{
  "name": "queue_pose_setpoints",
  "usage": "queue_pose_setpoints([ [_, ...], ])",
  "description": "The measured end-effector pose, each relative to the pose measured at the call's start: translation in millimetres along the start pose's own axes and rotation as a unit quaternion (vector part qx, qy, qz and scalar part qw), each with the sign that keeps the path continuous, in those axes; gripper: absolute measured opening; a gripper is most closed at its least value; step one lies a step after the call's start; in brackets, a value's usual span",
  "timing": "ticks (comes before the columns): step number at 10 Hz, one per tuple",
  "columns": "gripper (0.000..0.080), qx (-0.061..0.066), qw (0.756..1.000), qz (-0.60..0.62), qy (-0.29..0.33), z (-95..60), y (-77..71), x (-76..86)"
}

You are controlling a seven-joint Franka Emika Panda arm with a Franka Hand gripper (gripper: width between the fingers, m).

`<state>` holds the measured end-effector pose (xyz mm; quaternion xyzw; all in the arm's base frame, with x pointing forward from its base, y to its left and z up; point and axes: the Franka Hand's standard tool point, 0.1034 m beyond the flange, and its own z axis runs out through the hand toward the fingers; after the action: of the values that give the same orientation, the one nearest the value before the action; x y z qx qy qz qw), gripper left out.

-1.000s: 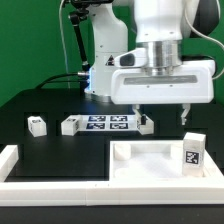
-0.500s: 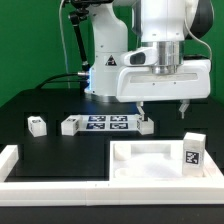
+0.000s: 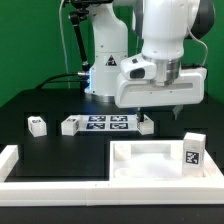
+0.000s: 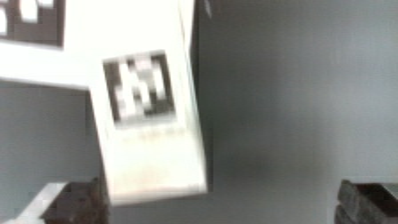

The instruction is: Assemble square table

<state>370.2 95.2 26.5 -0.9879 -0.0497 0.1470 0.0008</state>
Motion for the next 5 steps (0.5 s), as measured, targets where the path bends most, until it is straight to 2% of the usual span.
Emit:
queue_pose_setpoints([
  [3, 0.0649, 0.009, 0.996, 0.004, -0.093, -1.8, -4.0, 0.2],
  [4, 0.0649, 0.01, 0.993, 0.005, -0.117, -0.4, -2.2, 1.1],
  [5, 0.0649, 0.008, 0.983, 0.01, -0.183, 2.6, 6.6, 0.7],
])
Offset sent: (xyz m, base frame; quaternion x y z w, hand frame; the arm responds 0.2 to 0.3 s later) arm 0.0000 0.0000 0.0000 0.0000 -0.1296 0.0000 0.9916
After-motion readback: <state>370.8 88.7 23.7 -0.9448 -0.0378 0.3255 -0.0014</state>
